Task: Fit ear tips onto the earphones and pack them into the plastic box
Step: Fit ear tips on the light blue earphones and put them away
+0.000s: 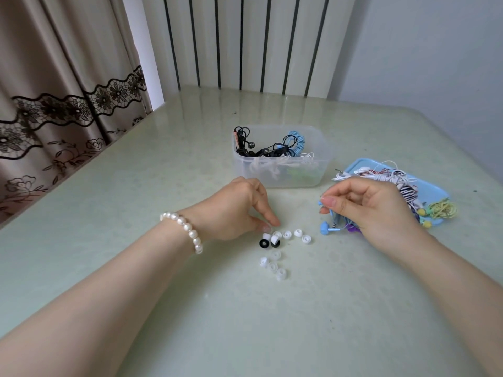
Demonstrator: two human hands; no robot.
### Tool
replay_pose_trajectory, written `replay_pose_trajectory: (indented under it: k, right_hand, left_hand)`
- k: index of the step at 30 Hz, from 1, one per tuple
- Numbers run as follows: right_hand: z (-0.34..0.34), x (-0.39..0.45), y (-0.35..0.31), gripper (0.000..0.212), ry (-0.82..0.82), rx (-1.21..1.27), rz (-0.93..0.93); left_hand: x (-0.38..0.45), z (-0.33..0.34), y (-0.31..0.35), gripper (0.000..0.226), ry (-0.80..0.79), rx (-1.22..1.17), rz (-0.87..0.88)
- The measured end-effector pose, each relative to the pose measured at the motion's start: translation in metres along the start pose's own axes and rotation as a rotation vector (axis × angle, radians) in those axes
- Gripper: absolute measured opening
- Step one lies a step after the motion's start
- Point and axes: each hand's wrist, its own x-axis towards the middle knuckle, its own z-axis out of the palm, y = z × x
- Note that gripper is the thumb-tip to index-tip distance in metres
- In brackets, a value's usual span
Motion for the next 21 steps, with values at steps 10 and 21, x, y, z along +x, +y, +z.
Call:
replay_pose_trajectory:
  k: [10,21]
  right_hand:
    - [-0.002,0.000,0.002,0.004,-0.004,-0.029,-0.016]
    - [-0.002,-0.001,0.000,0.013,-0.002,-0.074,-0.022]
  left_hand:
    - [0.000,0.000,0.002,0.017,-0.008,-0.001,-0.017]
    - [-0.017,-0.018,0.028,0.028,-0.001,-0.072,0.070]
